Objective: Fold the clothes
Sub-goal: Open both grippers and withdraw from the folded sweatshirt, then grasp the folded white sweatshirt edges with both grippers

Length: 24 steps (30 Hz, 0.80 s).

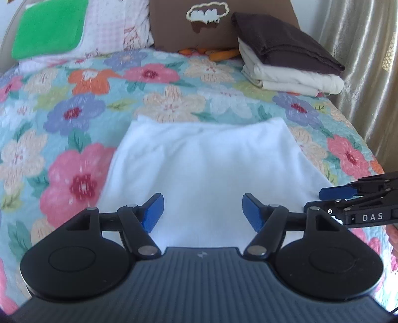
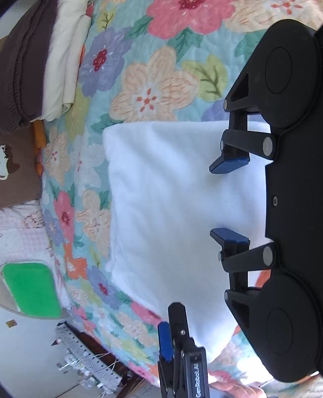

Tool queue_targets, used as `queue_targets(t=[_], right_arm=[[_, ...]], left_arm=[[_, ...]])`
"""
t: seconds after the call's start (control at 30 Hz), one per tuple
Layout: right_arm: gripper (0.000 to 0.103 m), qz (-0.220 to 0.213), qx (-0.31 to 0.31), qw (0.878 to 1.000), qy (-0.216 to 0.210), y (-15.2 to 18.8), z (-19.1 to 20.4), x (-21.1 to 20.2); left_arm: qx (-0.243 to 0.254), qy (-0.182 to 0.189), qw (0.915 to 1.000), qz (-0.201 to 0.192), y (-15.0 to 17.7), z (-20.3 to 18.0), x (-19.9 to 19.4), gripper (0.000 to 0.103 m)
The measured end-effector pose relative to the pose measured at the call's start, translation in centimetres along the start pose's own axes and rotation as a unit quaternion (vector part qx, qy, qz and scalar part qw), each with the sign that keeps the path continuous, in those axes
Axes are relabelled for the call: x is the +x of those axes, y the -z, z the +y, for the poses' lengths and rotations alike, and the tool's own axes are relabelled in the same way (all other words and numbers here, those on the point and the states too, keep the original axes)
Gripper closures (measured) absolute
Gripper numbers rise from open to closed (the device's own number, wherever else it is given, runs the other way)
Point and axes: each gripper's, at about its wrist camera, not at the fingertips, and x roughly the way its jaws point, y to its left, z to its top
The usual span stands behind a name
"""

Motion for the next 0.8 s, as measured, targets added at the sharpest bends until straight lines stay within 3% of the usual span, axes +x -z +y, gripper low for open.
queue_targets(t=[0.1, 0.23, 0.3, 0.37, 0.43, 0.53, 0.57, 0.67, 0.77, 0.8], right_arm=[[0.044, 0.006, -0.003, 1.0, 0.024, 2.7, -0.4, -0.4], [0.042, 0.021, -0.02, 0.996, 0.083, 5.3, -1.3, -1.5], [0.042, 0.019, -0.004, 0.996, 0.087, 6.3, -2.3, -2.3], [0.042, 0.021, 0.043, 0.998, 0.033, 7.2, -3.5, -3.2], [0.042, 0.011, 0.116, 0.992, -0.046, 8.1, -4.4, -3.7], [0.037, 0.01, 0.219, 0.964, -0.153, 9.2, -5.3, -2.7], [0.036, 0.011, 0.238, 0.957, -0.164, 9.4, -5.2, -2.1], [0.035, -0.005, 0.274, 0.946, -0.17, 10.0, -4.9, -0.9], [0.034, -0.037, 0.302, 0.938, -0.166, 10.1, -5.1, -0.5], [0.031, -0.049, 0.308, 0.936, -0.16, 9.6, -5.3, 0.0]], left_arm=[[0.018, -0.038, 0.9983, 0.041, 3.3, -0.7, 1.4, 0.033], [-0.009, -0.048, 0.998, 0.039, 4.7, -0.7, -0.6, 0.033], [-0.03, -0.044, 0.9982, 0.027, 5.3, -0.2, -1.7, 0.033], [-0.051, -0.04, 0.9978, 0.016, 5.8, 0.3, -2.8, 0.033], [-0.091, -0.024, 0.9956, 0.004, 6.4, 0.9, -3.8, 0.033], [-0.181, 0.051, 0.9821, -0.006, 7.8, 2.3, -4.7, 0.033], [-0.206, 0.068, 0.9763, -0.002, 8.2, 2.6, -4.5, 0.033], [-0.27, 0.102, 0.9574, 0.003, 9.1, 3.5, -3.9, 0.033], [-0.334, 0.111, 0.9359, 0.009, 9.9, 5.0, -2.9, 0.033], [-0.34, 0.109, 0.9339, 0.02, 10.2, 5.4, -2.4, 0.032]])
